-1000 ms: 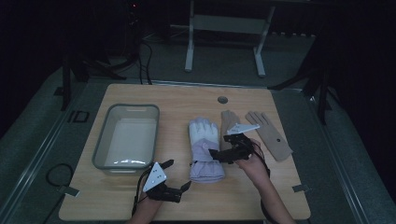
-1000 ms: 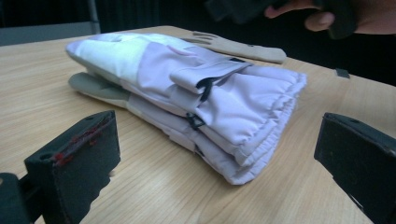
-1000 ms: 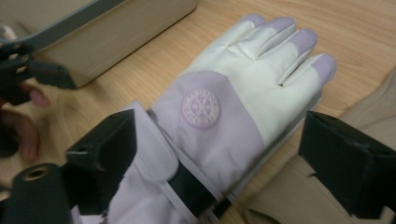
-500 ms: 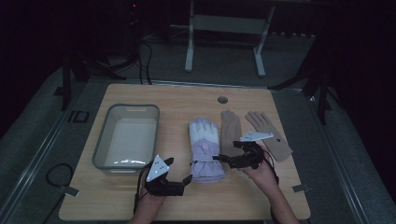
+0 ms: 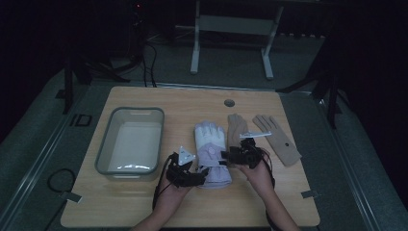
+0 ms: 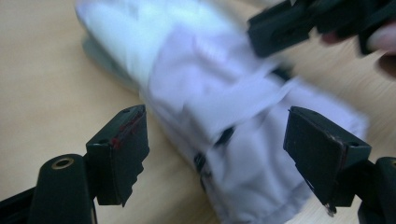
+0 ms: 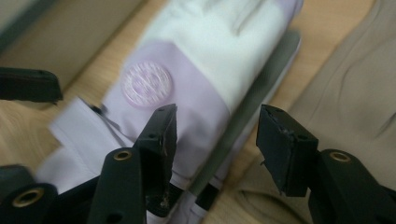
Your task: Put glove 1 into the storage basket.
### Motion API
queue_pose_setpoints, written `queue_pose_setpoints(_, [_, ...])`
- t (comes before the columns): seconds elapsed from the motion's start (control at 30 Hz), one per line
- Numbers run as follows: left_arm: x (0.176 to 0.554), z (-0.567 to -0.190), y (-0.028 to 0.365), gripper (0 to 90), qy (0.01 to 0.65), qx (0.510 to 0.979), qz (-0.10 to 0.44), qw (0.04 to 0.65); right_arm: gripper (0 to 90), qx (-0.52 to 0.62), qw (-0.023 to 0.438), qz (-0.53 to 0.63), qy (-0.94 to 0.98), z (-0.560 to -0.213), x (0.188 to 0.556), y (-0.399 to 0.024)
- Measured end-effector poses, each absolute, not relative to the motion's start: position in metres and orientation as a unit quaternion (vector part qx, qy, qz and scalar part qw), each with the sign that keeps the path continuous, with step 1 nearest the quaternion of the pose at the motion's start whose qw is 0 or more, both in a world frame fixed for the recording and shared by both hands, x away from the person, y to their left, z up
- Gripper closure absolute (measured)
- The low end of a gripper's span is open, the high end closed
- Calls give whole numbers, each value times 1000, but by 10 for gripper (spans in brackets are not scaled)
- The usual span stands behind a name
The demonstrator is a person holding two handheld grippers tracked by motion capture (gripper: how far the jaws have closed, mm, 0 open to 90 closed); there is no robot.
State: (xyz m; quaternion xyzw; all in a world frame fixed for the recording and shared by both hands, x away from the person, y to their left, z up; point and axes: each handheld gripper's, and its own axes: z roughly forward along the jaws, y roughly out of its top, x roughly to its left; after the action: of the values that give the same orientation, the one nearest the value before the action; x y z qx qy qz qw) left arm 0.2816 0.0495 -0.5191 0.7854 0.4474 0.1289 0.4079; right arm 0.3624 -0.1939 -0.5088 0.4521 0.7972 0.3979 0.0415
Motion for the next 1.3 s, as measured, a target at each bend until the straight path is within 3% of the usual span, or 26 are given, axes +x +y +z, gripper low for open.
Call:
queue_pose_setpoints(0.37, [288, -549, 54, 245, 461, 791, 82, 394, 441, 482, -58, 370, 792, -543, 380, -196])
queue_pose_setpoints(0.6, [293, -555, 58, 245, 459, 791, 65, 399, 526, 467, -123, 386, 786, -552, 390, -200])
queue_pose_setpoints(0.73, [295, -557, 59, 244, 458, 791, 60, 403, 652, 459, -139, 398, 782, -556, 390, -202])
queue_pose_setpoints(0.87, [294, -555, 57, 244, 456, 796, 64, 393, 764, 419, -27, 372, 828, -541, 372, -187])
queue_pose_setpoints(0.97, [294, -551, 57, 247, 456, 803, 53, 379, 781, 382, 78, 337, 857, -533, 353, -168])
queue_pose_setpoints(1.03, [294, -550, 57, 280, 457, 805, 38, 376, 785, 368, 124, 325, 863, -533, 344, -160])
queue_pose_setpoints(1.13, [299, -552, 59, 320, 456, 806, 8, 377, 786, 355, 164, 319, 863, -534, 336, -154])
queue_pose_setpoints(1.3, [305, -553, 60, 497, 441, 809, -40, 386, 788, 354, 178, 314, 863, -534, 333, -151])
